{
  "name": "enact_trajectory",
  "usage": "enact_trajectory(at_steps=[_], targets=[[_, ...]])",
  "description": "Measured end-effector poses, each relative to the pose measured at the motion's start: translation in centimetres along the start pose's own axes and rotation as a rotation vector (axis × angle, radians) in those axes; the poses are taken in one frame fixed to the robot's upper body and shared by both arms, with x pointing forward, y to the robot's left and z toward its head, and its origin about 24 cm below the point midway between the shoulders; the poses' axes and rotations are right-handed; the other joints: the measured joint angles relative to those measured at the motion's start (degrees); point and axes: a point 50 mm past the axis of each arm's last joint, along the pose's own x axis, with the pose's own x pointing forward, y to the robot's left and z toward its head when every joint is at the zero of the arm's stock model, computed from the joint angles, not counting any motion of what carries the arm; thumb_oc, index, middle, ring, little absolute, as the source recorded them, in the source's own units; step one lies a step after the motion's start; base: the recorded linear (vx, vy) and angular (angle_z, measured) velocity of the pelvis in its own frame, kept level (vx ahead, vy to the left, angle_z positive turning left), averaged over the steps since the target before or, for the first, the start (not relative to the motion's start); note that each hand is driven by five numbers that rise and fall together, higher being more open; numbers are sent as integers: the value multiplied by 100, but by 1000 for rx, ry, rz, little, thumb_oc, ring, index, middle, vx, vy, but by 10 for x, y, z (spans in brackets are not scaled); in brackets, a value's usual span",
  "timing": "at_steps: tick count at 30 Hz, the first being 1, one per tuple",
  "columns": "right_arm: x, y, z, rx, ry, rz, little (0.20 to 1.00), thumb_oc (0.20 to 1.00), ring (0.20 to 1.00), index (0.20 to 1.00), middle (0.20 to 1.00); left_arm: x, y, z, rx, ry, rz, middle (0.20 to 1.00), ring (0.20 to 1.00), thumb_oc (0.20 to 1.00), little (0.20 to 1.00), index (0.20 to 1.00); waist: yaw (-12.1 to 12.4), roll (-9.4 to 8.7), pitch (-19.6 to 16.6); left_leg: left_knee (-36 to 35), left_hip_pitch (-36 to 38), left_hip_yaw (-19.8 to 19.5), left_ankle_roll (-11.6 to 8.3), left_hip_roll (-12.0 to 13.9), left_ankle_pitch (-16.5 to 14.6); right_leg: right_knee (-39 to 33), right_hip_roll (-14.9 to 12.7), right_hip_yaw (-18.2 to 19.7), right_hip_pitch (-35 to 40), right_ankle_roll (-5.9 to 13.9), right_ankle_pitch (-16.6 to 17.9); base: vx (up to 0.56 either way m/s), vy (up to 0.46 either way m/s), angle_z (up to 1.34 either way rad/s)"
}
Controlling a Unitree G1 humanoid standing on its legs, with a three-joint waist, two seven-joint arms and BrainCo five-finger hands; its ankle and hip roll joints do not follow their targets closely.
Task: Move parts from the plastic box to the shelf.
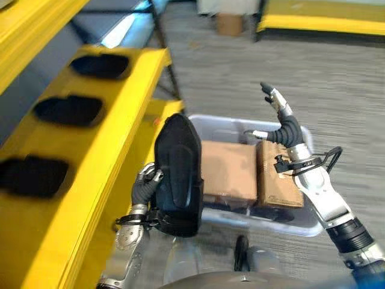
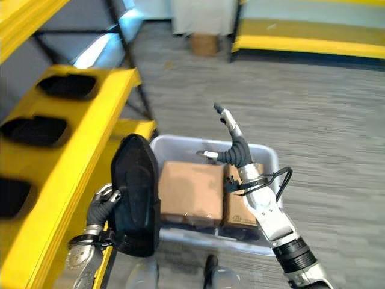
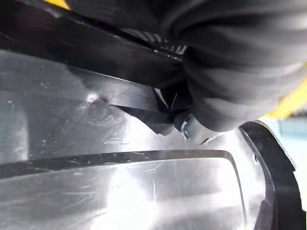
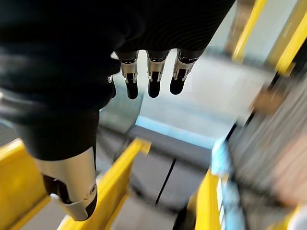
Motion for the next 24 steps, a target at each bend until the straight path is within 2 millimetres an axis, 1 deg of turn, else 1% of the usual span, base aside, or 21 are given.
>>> enact_trajectory(at_steps=[1, 2, 3, 4, 5, 6, 7, 8, 9, 10, 11, 12, 13, 14, 15, 16, 17, 19, 21, 23, 24], targets=[[-1, 1, 0, -4, 2, 8, 1000, 1000, 1000, 1000, 1000, 2, 6, 1, 19, -1, 12, 200, 200, 200, 200, 200, 37, -262, 48, 632, -23, 80, -157, -110, -97, -264, -201, -104, 63, -117, 208, -340, -203, 98], [-2, -3, -1, -15, 4, 5, 1000, 1000, 1000, 1000, 1000, 3, 9, 1, 24, -1, 23, 200, 200, 200, 200, 200, -54, -422, 33, 1410, -28, 230, -324, -136, -241, -731, -315, -309, 204, -189, 490, -226, -138, 104], [-3, -8, 0, -21, 1, -18, 1000, 1000, 1000, 1000, 1000, 6, 9, 3, 21, -11, 26, 200, 200, 200, 200, 200, -216, -481, 42, 2166, 26, 322, -397, -111, -373, -1151, -378, -558, 429, -143, 738, -198, -108, 196], [-13, -13, 2, -15, 13, -61, 1000, 1000, 1000, 1000, 1000, 10, 3, 6, -5, -33, 17, 200, 200, 200, 200, 200, -640, -329, -62, 3172, 322, 414, -442, 69, -616, -1457, -390, -1070, 659, 51, 828, -70, -34, 181], [-16, -14, 2, -12, 17, -64, 1000, 1000, 1000, 1000, 1000, 11, -1, 8, -22, -44, 9, 200, 200, 200, 200, 200, -728, -213, -100, 3304, 681, 490, -641, 221, -756, -1405, -401, -1321, 668, -1, 801, -105, -32, 186], [-22, -12, -1, -9, 39, -60, 1000, 1000, 1000, 1000, 1000, 14, -6, 9, -34, -50, -4, 200, 200, 200, 200, 200, -923, -104, -159, 3308, 998, 544, -699, 338, -784, -1380, -371, -1500, 725, 32, 777, -63, 26, 112], [-26, -11, -4, -11, 57, -50, 1000, 1000, 1000, 1000, 1000, 16, -11, 12, -51, -68, -18, 200, 200, 200, 200, 200, -1003, -48, -252, 2762, 1449, 582, -664, 304, -649, -1242, -395, -1533, 594, 70, 708, -92, 72, 95], [-24, -13, -4, -16, 55, -47, 1000, 1000, 1000, 1000, 1000, 21, -16, 18, -59, -98, -39, 200, 200, 200, 200, 200, -961, 28, -295, 2461, 1784, 651, -687, 294, -663, -1053, -401, -1599, 455, 19, 692, -26, 114, 66], [-27, -14, -5, -8, 67, -59, 1000, 1000, 1000, 1000, 1000, 24, -19, 20, -58, -102, -52, 200, 200, 200, 200, 200, -994, 94, -318, 2147, 2044, 676, -699, 260, -642, -885, -421, -1744, 408, 12, 691, -14, 140, 52], [-31, -14, -8, 5, 87, -66, 1000, 1000, 1000, 1000, 1000, 25, -21, 21, -58, -105, -59, 200, 200, 200, 200, 200, -1005, 114, -381, 1512, 2326, 776, -622, 171, -732, -645, -524, -1790, 289, 31, 649, 1, 174, 73], [-34, -14, -10, 9, 100, -70, 1000, 1000, 1000, 1000, 1000, 25, -22, 20, -59, -105, -66, 200, 200, 200, 200, 200, -1038, 95, -456, 972, 2502, 822, -628, 132, -792, -368, -735, -1892, 166, 94, 545, -39, 251, 83], [-37, -17, -11, 5, 112, -82, 1000, 1000, 1000, 1000, 1000, 23, -25, 18, -65, -94, -74, 200, 200, 200, 200, 200, -1101, 181, -608, 529, 2566, 849, -606, 82, -856, -212, -888, -2031, 53, 168, 532, -31, 261, 81], [-39, -20, -12, 2, 120, -96, 1000, 1000, 1000, 1000, 1000, 21, -27, 14, -72, -80, -79, 200, 200, 200, 200, 200, -1095, 286, -785, 183, 2587, 968, -601, 14, -913, -146, -986, -2119, -77, 241, 602, -18, 224, 83], [-39, -23, -13, -1, 122, -114, 1000, 1000, 1000, 1000, 1000, 18, -28, 10, -72, -63, -81, 200, 200, 200, 200, 200, -1063, 377, -829, 1, 2607, 942, -645, -33, -1011, -88, -1079, -2204, -86, 337, 748, -18, 150, 71], [-41, -23, -14, -4, 131, -119, 1000, 1000, 1000, 1000, 1000, 15, -26, 7, -68, -50, -77, 200, 200, 200, 200, 200, -999, 360, -846, -93, 2615, 871, -684, -145, -1050, -14, -1221, -2181, -91, 429, 829, -20, 140, 81], [-42, -23, -15, -4, 138, -117, 1000, 1000, 1000, 1000, 1000, 12, -22, 4, -63, -38, -64, 200, 200, 200, 200, 200, -926, 302, -901, -192, 2597, 763, -657, -263, -1067, -57, -1320, -2031, -89, 572, 923, -44, 174, 69], [-41, -23, -14, -4, 135, -117, 1000, 1000, 1000, 1000, 1000, 11, -18, 4, -57, -33, -49, 200, 200, 200, 200, 200, -822, 281, -914, -252, 2584, 761, -573, -312, -1118, -141, -1322, -1936, -94, 647, 1008, -54, 180, 59], [-41, -22, -18, 2, 151, -118, 1000, 1000, 1000, 1000, 1000, 7, -8, 2, -29, -20, -30, 200, 200, 200, 200, 200, -605, 160, -931, -278, 2477, 684, -521, -425, -1175, -276, -1404, -1900, -114, 716, 1203, -49, 152, 37], [-44, -13, -27, 24, 197, -99, 1000, 1000, 1000, 1000, 1000, 0, 5, -2, 11, 1, 7, 200, 200, 200, 200, 200, -495, -81, -938, -260, 2386, 527, -461, -577, -1206, -425, -1531, -1905, -65, 821, 1380, -41, 146, 31], [-46, -7, -33, 39, 232, -82, 1000, 1000, 1000, 1000, 1000, -4, 11, -4, 50, 22, 14, 200, 200, 200, 200, 200, -434, -326, -912, -163, 2309, 436, -363, -728, -1216, -582, -1681, -1910, 52, 962, 1513, -52, 172, 25], [-47, -6, -34, 43, 242, -76, 1000, 1000, 1000, 1000, 1000, -8, 12, -7, 51, 38, 18, 200, 200, 200, 200, 200, -440, -433, -927, -127, 2327, 396, -297, -799, -1247, -658, -1710, -1911, 131, 976, 1592, -64, 201, 30]])
